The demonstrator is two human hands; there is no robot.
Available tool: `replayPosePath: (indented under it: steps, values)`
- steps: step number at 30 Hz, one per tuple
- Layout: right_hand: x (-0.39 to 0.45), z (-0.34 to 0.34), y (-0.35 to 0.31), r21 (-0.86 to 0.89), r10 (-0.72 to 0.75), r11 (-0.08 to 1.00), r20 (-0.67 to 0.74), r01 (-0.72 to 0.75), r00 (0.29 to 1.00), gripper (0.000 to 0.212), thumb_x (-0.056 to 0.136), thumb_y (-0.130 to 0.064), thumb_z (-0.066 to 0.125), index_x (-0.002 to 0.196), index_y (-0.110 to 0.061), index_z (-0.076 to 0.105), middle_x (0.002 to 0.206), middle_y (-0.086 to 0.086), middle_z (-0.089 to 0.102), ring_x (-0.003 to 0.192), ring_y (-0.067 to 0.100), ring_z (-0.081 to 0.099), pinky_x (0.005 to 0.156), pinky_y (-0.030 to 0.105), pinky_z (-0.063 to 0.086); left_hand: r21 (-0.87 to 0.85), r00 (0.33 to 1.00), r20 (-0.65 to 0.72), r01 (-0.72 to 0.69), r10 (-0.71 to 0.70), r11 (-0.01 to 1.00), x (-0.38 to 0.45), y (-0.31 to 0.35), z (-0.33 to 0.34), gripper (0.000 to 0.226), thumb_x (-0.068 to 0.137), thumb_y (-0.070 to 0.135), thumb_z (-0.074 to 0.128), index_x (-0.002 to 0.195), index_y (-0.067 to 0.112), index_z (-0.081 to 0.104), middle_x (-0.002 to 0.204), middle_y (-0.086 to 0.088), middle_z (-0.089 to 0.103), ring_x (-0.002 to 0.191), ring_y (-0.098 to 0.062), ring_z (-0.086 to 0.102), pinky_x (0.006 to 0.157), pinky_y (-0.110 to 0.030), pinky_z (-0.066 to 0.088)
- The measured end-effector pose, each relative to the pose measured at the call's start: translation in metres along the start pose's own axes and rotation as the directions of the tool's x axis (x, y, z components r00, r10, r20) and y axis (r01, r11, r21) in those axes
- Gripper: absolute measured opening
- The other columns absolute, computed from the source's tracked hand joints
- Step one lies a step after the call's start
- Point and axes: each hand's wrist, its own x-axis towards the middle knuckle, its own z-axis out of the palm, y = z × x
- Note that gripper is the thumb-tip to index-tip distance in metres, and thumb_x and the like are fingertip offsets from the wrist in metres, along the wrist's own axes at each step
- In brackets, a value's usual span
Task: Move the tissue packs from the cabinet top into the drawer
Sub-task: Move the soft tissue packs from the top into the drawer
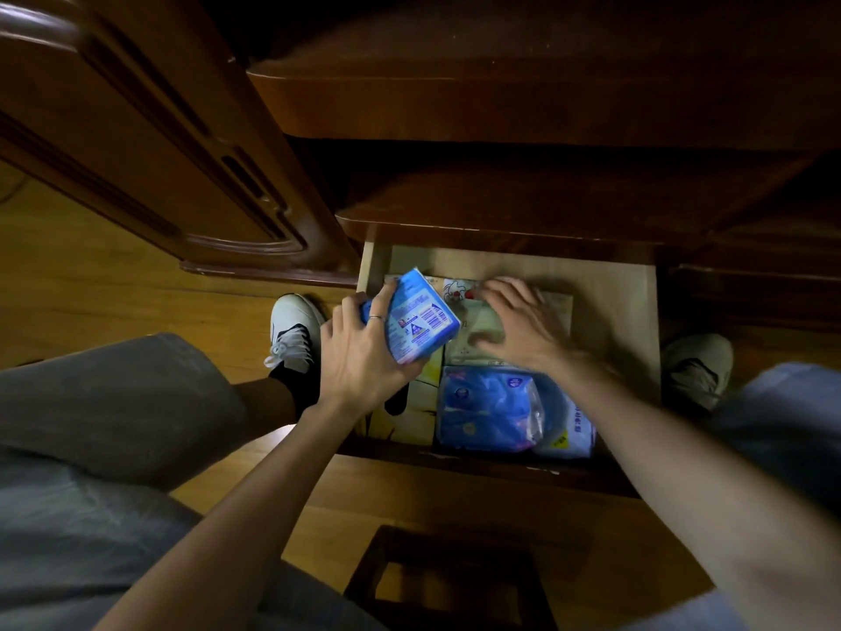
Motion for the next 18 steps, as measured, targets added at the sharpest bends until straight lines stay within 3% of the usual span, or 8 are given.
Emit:
replayPosePath:
  steps: [2,4,9,12,14,16,18]
  values:
    - [-0.010,0.003,0.010,-0.087,-0.082,0.992,0.091,0.090,0.992,0.102,0.081,-0.078,0.049,0.160,-0.022,0.017,0.168,0.002,0.018,0.154,0.022,0.012,0.122,0.046,0.010,-0.006,1.000,-0.003,0.002,-0.002,1.000,0.001,0.000,0.001,0.112,0.066,0.077,0.067,0.156,0.031,0.019,0.129,-0.011,0.043,0.119,-0.031,0.045,0.099,-0.049,0.044]
    - [-0.015,0.012,0.010,-0.111,-0.119,0.984,0.159,0.137,0.980,0.103,0.086,-0.077,0.046,0.162,-0.025,0.000,0.168,0.001,-0.003,0.155,0.023,-0.005,0.121,0.043,-0.004,-0.016,1.000,-0.004,0.005,-0.005,1.000,0.001,0.001,0.001,0.111,0.067,0.077,0.067,0.156,0.031,0.020,0.131,-0.011,0.043,0.120,-0.031,0.045,0.100,-0.050,0.044]
    - [-0.012,0.031,-0.005,-0.117,-0.072,0.987,0.280,0.108,0.957,0.094,0.095,-0.069,0.042,0.162,-0.024,-0.006,0.169,0.008,-0.010,0.156,0.027,-0.007,0.122,0.045,-0.010,-0.020,1.000,-0.012,-0.005,0.005,1.000,0.000,0.001,0.000,0.112,0.066,0.076,0.069,0.156,0.030,0.021,0.130,-0.012,0.044,0.118,-0.032,0.046,0.099,-0.049,0.043]
    - [-0.013,0.023,-0.006,-0.090,-0.063,0.992,0.278,0.092,0.958,0.090,0.095,-0.066,0.044,0.162,-0.024,0.000,0.170,0.006,-0.006,0.157,0.025,-0.004,0.124,0.044,-0.006,-0.038,1.000,-0.014,0.010,-0.011,0.999,0.001,0.006,-0.003,0.112,0.066,0.077,0.068,0.156,0.029,0.022,0.128,-0.013,0.044,0.117,-0.033,0.046,0.097,-0.049,0.042]
    - [-0.016,0.008,-0.008,0.003,-0.040,0.999,0.202,0.041,0.979,0.085,0.096,-0.061,0.047,0.162,-0.024,0.010,0.170,0.004,0.005,0.157,0.025,0.005,0.127,0.045,0.001,-0.087,0.999,-0.023,0.028,-0.031,0.996,0.002,0.011,-0.007,0.113,0.064,0.077,0.068,0.156,0.030,0.022,0.127,-0.013,0.045,0.117,-0.034,0.046,0.097,-0.050,0.044]
    - [-0.019,-0.014,-0.010,0.128,0.051,0.990,0.055,-0.058,0.997,0.075,0.096,-0.058,0.046,0.159,-0.024,0.024,0.166,0.006,0.025,0.154,0.027,0.021,0.124,0.050,0.023,-0.195,0.997,-0.034,0.056,-0.064,0.979,0.003,0.017,-0.011,0.113,0.062,0.074,0.071,0.155,0.033,0.022,0.126,-0.010,0.044,0.116,-0.033,0.047,0.098,-0.050,0.046]
    - [-0.023,-0.041,-0.010,0.286,0.218,0.941,-0.096,-0.183,0.971,0.064,0.098,-0.049,0.051,0.154,-0.025,0.034,0.155,0.008,0.043,0.141,0.031,0.042,0.109,0.047,0.044,-0.348,0.994,-0.035,0.086,-0.104,0.934,0.006,0.025,-0.015,0.113,0.059,0.070,0.076,0.154,0.036,0.025,0.127,-0.006,0.043,0.117,-0.030,0.049,0.099,-0.045,0.047]
